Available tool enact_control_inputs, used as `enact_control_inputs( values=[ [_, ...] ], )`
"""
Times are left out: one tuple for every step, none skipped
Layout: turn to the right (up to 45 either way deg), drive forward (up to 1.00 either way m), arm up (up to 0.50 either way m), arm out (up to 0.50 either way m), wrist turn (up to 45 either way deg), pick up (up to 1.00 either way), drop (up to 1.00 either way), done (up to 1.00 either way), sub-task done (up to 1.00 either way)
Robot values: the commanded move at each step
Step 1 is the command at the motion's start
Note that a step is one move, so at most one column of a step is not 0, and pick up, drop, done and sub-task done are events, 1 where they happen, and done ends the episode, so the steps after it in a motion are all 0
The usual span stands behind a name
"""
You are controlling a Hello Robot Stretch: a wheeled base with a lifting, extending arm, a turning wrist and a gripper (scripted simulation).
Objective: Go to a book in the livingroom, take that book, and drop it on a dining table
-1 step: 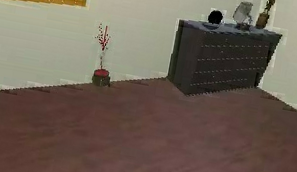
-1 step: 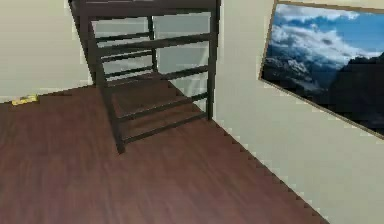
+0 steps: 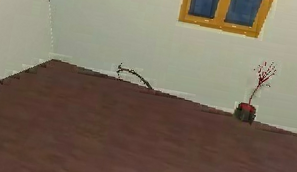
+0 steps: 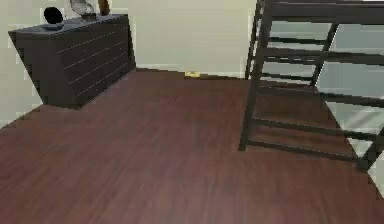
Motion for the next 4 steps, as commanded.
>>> enact_control_inputs(
  values=[
    [-45.0,0.0,0.0,0.0,0.0,0.0,0.0,0.0,0.0],
    [-24.0,0.0,0.0,0.0,0.0,0.0,0.0,0.0,0.0],
    [0.0,1.0,0.0,0.0,0.0,0.0,0.0,0.0,0.0],
    [-3.0,0.0,0.0,0.0,0.0,0.0,0.0,0.0,0.0]
  ],
)
